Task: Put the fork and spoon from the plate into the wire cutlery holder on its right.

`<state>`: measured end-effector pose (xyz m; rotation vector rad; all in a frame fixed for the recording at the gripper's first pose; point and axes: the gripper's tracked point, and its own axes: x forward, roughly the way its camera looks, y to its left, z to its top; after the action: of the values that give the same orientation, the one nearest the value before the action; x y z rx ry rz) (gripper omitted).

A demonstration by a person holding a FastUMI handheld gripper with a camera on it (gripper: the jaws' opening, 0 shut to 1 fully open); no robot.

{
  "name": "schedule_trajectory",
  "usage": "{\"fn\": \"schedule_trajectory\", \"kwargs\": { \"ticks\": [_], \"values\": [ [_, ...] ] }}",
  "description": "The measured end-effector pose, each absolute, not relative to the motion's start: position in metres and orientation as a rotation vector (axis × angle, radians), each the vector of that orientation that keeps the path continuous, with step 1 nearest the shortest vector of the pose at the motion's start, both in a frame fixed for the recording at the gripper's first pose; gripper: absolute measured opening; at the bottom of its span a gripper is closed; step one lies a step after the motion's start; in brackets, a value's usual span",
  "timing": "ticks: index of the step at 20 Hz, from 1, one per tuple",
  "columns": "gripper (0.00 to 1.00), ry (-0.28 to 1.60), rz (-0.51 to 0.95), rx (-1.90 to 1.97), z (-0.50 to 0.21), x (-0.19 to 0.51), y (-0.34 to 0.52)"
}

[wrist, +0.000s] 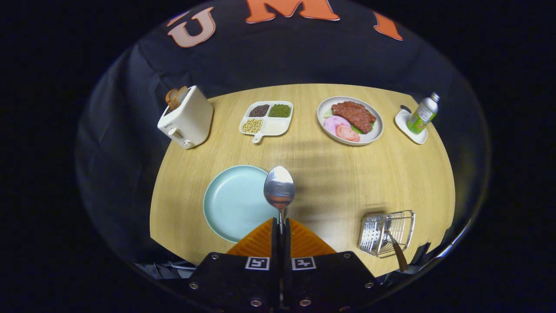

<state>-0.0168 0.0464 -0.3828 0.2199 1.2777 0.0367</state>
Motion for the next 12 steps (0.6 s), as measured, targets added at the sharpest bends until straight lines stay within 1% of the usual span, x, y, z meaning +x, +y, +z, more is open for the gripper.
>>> {"fn": "schedule_trajectory", "kwargs": {
  "ticks": [6,9,12],
  "values": [
    [0.04,1.254,-0.153,0.255,-0.362,-0.062,-0.04],
    [0.04,1.281,-0.22,0.251,-0.364,-0.085,-0.071],
    [0.04,1.321,-0.238,0.256,-0.371,-0.106,-0.084]
  ]
}}
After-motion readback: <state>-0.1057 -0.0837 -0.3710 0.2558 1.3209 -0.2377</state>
